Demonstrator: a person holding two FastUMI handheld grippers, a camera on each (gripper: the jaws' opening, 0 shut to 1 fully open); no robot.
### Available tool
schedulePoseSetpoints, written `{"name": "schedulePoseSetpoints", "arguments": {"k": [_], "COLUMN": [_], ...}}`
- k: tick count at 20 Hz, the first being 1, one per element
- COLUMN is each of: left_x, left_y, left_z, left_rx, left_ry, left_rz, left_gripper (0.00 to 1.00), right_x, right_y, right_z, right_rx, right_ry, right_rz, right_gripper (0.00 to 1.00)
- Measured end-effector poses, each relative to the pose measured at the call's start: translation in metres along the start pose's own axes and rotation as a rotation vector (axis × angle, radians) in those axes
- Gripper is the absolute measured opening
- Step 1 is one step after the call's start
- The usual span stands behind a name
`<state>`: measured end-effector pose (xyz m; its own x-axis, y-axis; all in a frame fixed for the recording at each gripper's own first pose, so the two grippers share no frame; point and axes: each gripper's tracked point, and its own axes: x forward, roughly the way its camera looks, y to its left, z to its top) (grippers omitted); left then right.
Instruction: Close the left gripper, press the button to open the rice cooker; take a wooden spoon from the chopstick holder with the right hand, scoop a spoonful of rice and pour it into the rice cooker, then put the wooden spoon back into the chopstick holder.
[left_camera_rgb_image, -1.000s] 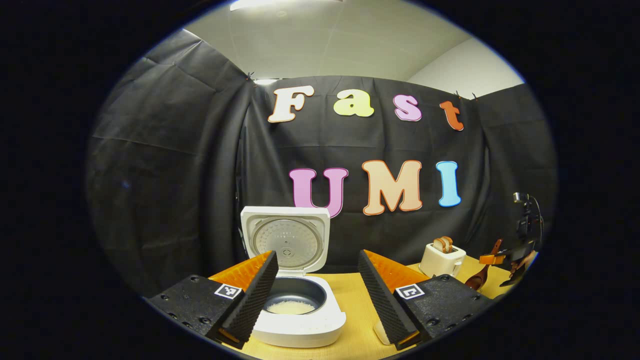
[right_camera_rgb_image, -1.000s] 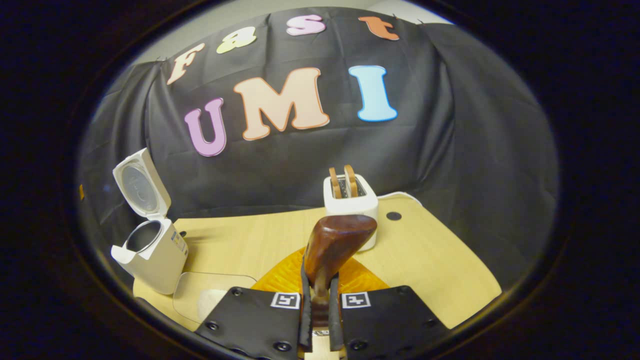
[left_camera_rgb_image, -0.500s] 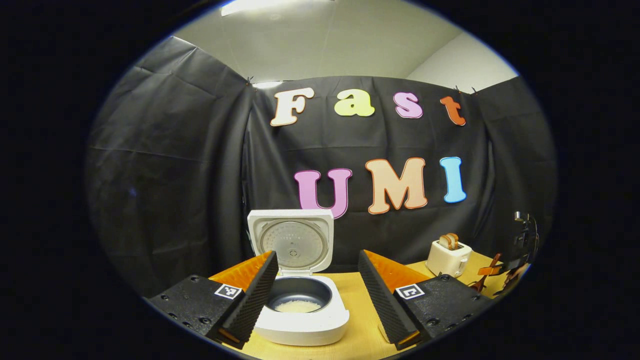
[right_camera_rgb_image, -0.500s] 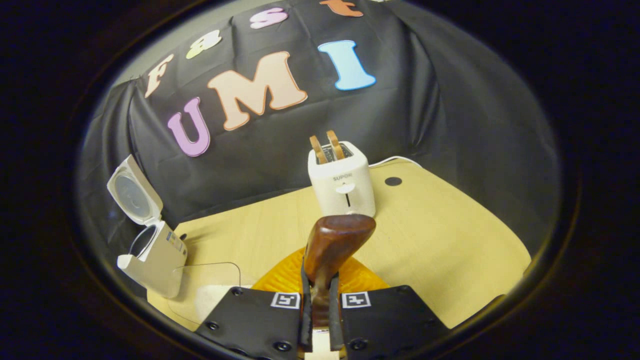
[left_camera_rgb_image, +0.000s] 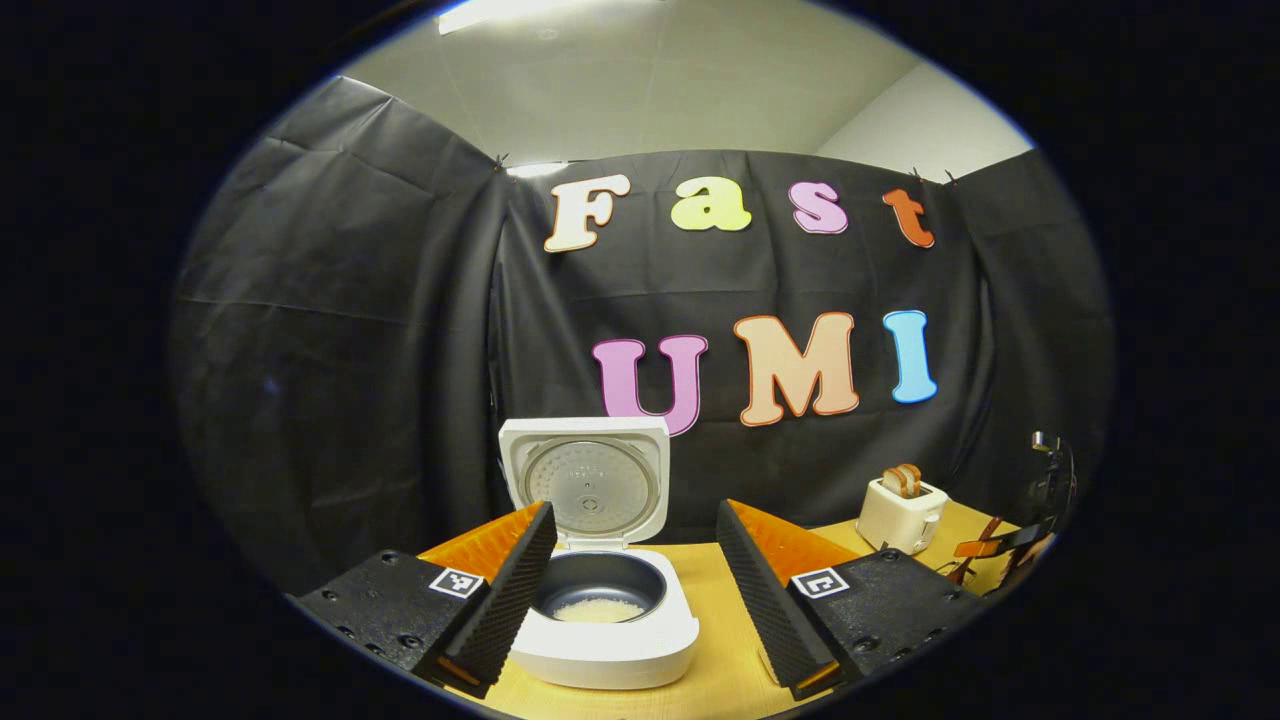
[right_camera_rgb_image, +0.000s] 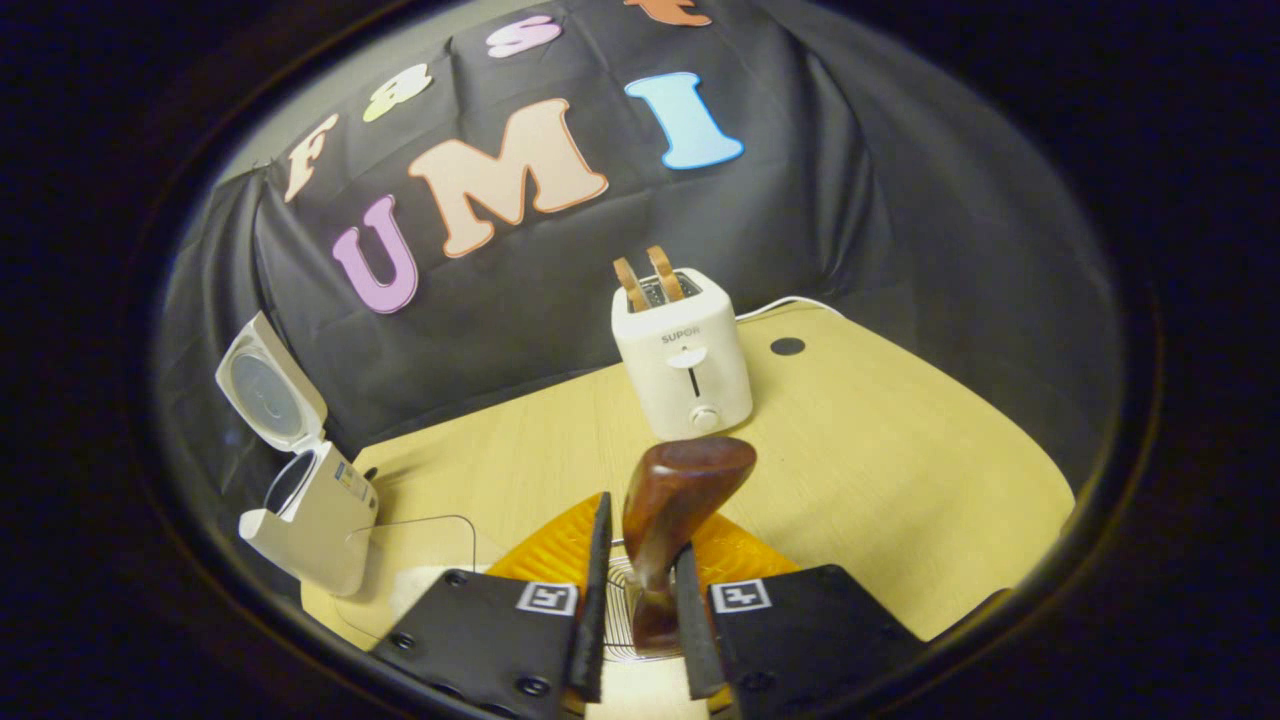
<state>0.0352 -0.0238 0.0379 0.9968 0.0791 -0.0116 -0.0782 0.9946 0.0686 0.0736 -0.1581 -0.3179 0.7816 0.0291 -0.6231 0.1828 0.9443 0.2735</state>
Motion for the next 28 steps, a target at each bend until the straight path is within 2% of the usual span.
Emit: {"name": "schedulePoseSetpoints", "arguments": {"k": [6, 10, 14, 17, 18, 23, 28], "left_x": [0.001, 0.006, 0.02, 0.039, 0.047, 0.088, 0.131], "left_y": [0.006, 0.018, 0.026, 0.04, 0.044, 0.055, 0.06], "left_z": [0.002, -0.003, -0.007, -0.004, 0.0, 0.01, 0.021], "left_rx": [-0.014, -0.037, -0.09, -0.09, -0.085, -0.051, -0.098], "left_ry": [-0.015, -0.004, 0.023, 0.029, 0.025, 0.03, 0.05], "left_rz": [0.0, 0.009, 0.004, 0.016, 0.017, -0.009, -0.029], "left_gripper": [0.95, 0.94, 0.95, 0.93, 0.95, 0.95, 0.95], "right_x": [-0.016, -0.045, -0.073, -0.092, -0.098, -0.128, -0.147], "right_y": [-0.031, -0.036, -0.029, -0.02, -0.016, 0.019, 0.054], "right_z": [0.009, 0.04, 0.071, 0.088, 0.092, 0.119, 0.132], "right_rx": [-0.126, -0.154, -0.212, -0.276, -0.296, -0.32, -0.33], "right_ry": [-0.045, -0.12, -0.186, -0.234, -0.239, -0.294, -0.335], "right_rz": [-0.111, -0.158, -0.16, -0.161, -0.158, -0.109, -0.053], "right_gripper": [1.0, 1.0, 1.0, 1.0, 1.0, 1.0, 0.99]}}
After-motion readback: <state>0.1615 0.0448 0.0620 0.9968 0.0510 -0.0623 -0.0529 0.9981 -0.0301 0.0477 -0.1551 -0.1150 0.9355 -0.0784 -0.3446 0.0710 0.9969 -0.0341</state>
